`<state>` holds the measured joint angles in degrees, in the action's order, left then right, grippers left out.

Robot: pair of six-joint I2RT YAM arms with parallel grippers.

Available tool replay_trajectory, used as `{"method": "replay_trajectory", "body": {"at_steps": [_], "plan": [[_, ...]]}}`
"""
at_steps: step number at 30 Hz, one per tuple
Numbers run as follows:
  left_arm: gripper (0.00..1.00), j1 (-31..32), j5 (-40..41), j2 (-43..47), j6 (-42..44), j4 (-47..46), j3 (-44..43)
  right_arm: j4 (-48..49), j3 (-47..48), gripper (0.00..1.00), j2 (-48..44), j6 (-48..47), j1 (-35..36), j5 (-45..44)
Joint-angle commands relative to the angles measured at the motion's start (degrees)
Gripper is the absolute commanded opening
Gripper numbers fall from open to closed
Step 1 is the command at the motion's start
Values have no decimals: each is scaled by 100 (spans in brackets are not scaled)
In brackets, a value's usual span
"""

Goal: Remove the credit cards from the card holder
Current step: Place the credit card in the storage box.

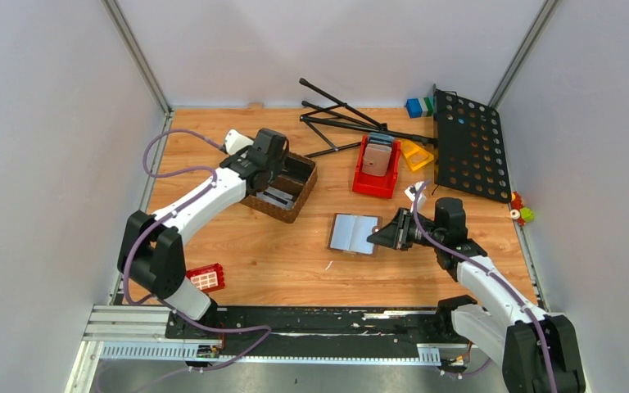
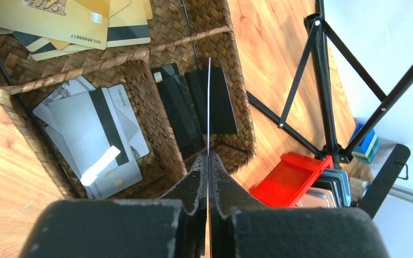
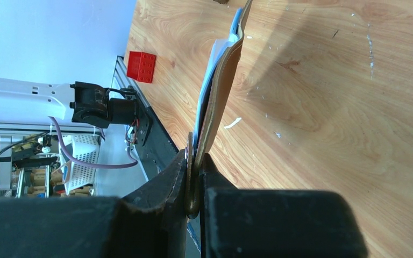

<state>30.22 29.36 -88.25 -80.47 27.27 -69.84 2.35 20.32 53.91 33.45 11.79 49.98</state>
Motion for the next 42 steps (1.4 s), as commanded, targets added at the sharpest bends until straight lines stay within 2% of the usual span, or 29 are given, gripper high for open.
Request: {"method": "replay_trajectory", "body": {"at_steps": [1, 11, 14, 16, 19, 23, 25, 28, 31, 33, 36, 38, 42], "plan": [[0, 37, 275, -288, -427, -104, -326, 109, 245, 0, 7, -169, -45, 3], [0, 43, -27, -964, -521, -361, -708, 68, 222, 0, -10, -207, -73, 9], [1, 133, 140, -1041, -361, -525, -762, 28, 216, 0, -14, -240, -89, -10], [11, 158, 186, -1041, -311, -602, -742, -11, 218, 0, -14, -269, -106, -10], [36, 160, 245, -904, -219, -843, -526, -41, 205, 0, -33, -286, -129, 3], [58, 160, 277, -671, -66, -1110, -275, -42, 181, 0, -52, -265, -140, 3], [62, 158, 214, -506, 177, -1241, -193, -49, 178, 0, -56, -253, -150, 19], [62, 143, -57, -127, 1303, -1742, -33, -116, 231, 0, -123, -259, -175, 87], [63, 50, -1178, 358, 2770, -2236, 227, -208, 304, 0, -245, -284, -186, 183], [69, -233, -2543, 679, 3579, -2461, 513, -209, 344, 0, -304, -283, -194, 296], [82, -557, -4596, 1067, 4334, -2303, 796, -183, 368, 0, -372, -204, -194, 561], [88, -587, -5291, 1397, 4562, -2343, 1179, -4, 377, 0, -410, -86, -190, 842], [95, -587, -6337, 2308, 4308, -3327, 2389, 530, 378, 0, -462, 360, -195, 1357]]}}
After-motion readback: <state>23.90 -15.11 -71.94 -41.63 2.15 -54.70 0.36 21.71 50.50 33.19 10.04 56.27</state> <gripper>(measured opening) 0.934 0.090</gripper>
